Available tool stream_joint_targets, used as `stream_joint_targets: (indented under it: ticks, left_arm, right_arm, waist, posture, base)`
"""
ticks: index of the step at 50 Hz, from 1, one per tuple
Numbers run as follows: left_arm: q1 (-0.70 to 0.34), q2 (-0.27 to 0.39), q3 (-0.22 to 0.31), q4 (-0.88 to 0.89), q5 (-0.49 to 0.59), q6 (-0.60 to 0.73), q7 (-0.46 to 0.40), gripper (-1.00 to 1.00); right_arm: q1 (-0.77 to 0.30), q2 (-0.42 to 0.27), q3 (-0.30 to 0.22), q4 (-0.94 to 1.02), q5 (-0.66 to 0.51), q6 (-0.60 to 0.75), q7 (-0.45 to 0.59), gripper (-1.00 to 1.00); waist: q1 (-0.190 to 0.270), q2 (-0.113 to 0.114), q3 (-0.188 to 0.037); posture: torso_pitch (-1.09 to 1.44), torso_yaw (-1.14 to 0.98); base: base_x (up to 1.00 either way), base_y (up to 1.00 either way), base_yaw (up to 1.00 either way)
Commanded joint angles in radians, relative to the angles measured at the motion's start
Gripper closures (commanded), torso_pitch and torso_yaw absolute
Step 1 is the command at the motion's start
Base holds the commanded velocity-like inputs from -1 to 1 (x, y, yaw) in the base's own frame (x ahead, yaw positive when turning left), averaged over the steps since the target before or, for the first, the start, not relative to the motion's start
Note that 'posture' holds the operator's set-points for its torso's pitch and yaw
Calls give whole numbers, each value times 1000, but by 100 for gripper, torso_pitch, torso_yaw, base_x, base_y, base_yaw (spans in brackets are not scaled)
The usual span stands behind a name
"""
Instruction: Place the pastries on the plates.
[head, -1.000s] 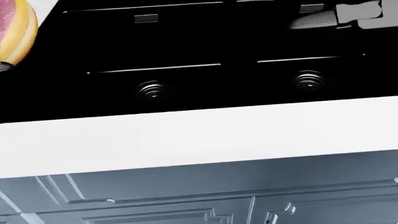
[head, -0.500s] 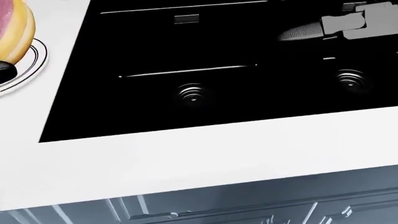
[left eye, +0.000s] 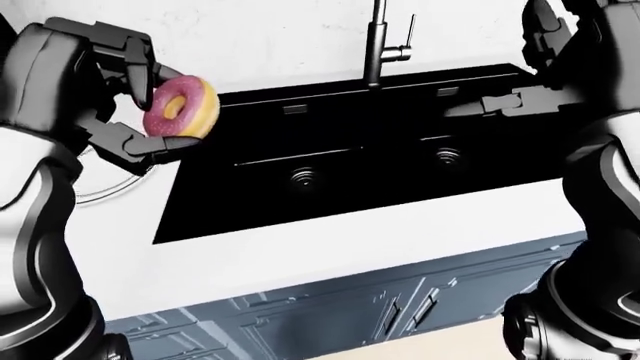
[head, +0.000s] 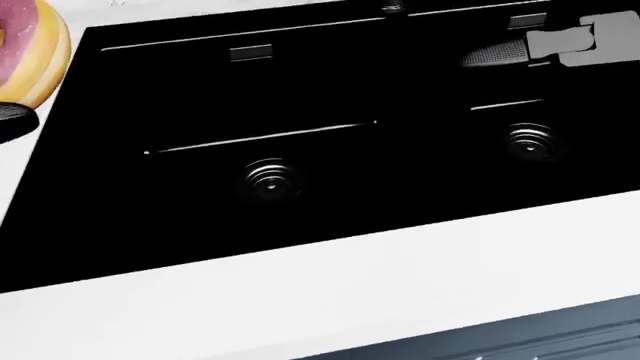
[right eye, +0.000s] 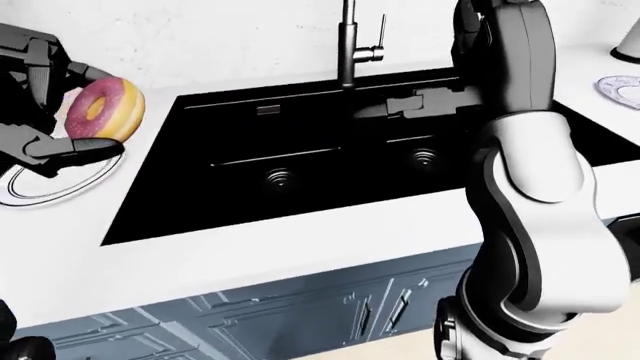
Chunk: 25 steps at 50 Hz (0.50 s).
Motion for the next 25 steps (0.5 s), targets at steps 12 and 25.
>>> stream_joint_targets:
  ticks: [12,25]
  left_arm:
    - [-31,16,33,-13,20,-41,17,100]
    - [-27,23,39,-28,16,-27,11,100]
  right_arm:
    - [-56,7,9,-10,-18,-45,15,-100]
    - [-38,11,11,-15,-31,-48,20,-100]
  waist:
    - [-29,111,-6]
    - [12,-3,-45]
  posture:
    - [0,0]
    - [0,0]
  base:
    - [0,29,0]
    - [0,17,0]
